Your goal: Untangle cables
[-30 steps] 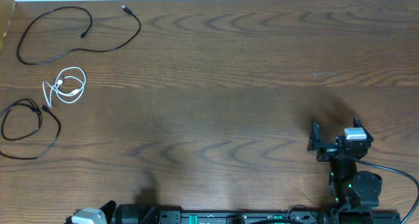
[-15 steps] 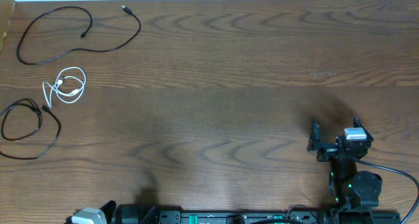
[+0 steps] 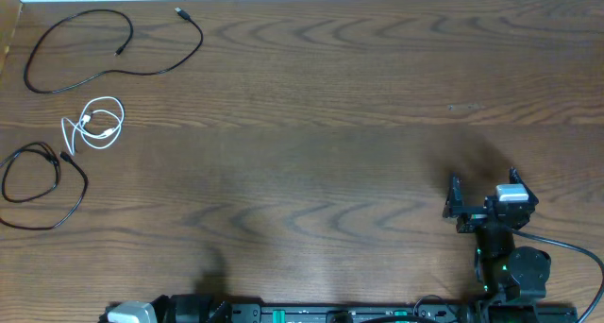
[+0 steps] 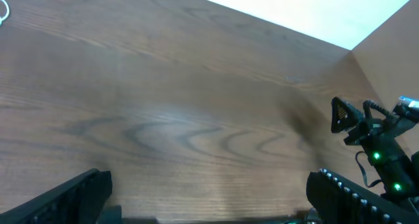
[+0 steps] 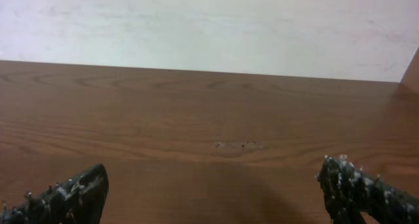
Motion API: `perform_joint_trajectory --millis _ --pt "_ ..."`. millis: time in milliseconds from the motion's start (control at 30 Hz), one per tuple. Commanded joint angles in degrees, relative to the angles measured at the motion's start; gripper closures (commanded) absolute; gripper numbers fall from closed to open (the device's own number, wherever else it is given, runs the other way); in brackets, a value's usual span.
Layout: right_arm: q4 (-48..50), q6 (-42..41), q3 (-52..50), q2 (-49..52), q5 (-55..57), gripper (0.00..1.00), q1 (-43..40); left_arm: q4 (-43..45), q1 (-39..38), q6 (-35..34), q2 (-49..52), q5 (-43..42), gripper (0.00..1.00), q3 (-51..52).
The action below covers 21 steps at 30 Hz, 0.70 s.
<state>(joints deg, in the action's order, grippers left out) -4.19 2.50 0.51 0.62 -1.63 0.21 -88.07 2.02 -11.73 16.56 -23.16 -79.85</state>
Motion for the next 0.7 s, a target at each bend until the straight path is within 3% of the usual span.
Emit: perform_joint_trajectory --millis 0,200,400,667 --pt "-0.15 -0.76 -0.20 -0.33 0.42 0.01 -0.26 0.76 -0.28 0.74 0.11 3.13 0.00 0.04" --pt "-0.13 -0.74 -0.20 -0.33 0.42 0.01 -0.26 6.03 -0.28 4.22 0.11 3.32 0.00 5.95" --pt "-0.13 -0.74 -0.20 -0.33 0.44 0.01 -0.26 24.79 -0.28 10.95 -1.40 3.30 0.00 20.46" --pt "-0.13 -0.74 -0.20 -0.31 0.42 0.01 -0.28 43.98 1.31 13.66 -12.00 3.32 0.00 41.86"
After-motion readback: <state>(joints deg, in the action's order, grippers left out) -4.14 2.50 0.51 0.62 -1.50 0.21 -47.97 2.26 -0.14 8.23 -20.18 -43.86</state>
